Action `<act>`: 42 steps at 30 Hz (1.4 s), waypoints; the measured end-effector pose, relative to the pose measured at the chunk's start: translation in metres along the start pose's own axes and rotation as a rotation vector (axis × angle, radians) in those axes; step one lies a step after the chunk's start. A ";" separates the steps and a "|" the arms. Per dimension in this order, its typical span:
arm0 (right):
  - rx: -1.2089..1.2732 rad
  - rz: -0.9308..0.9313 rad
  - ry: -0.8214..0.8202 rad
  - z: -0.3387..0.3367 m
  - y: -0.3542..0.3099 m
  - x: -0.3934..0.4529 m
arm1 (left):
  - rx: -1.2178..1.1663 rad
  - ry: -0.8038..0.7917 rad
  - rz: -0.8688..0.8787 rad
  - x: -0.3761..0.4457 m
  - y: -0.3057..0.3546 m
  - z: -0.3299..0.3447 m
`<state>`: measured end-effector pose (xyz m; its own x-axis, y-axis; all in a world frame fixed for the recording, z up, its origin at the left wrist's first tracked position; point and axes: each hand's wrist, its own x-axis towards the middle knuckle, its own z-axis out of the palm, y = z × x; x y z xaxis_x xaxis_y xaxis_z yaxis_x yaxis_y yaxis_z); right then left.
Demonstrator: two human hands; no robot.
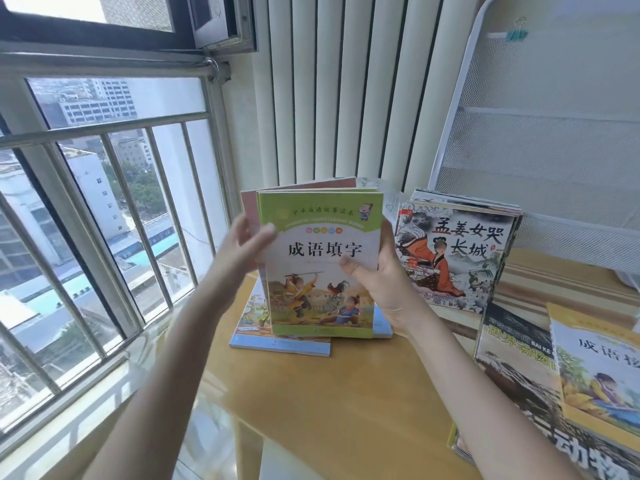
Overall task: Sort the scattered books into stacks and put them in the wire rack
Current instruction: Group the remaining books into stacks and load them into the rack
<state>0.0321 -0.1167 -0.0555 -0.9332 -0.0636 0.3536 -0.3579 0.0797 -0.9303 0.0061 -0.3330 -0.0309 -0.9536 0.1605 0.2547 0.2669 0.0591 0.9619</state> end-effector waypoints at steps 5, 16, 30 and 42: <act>-0.145 -0.046 0.052 0.019 -0.002 0.002 | -0.041 0.236 0.036 -0.022 -0.039 0.041; -0.167 0.396 0.222 -0.008 0.031 -0.017 | 0.122 0.184 -0.446 -0.014 -0.071 0.035; -0.296 0.544 0.093 -0.017 0.049 -0.029 | -0.214 0.148 -0.818 0.013 -0.056 0.042; -0.212 0.510 0.142 -0.018 0.047 -0.035 | -0.199 -0.009 -0.776 0.050 -0.058 0.054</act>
<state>0.0473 -0.0931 -0.1101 -0.9793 0.1683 -0.1122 0.1545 0.2645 -0.9519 -0.0496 -0.2753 -0.0790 -0.8558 0.1532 -0.4941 -0.5025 -0.0193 0.8643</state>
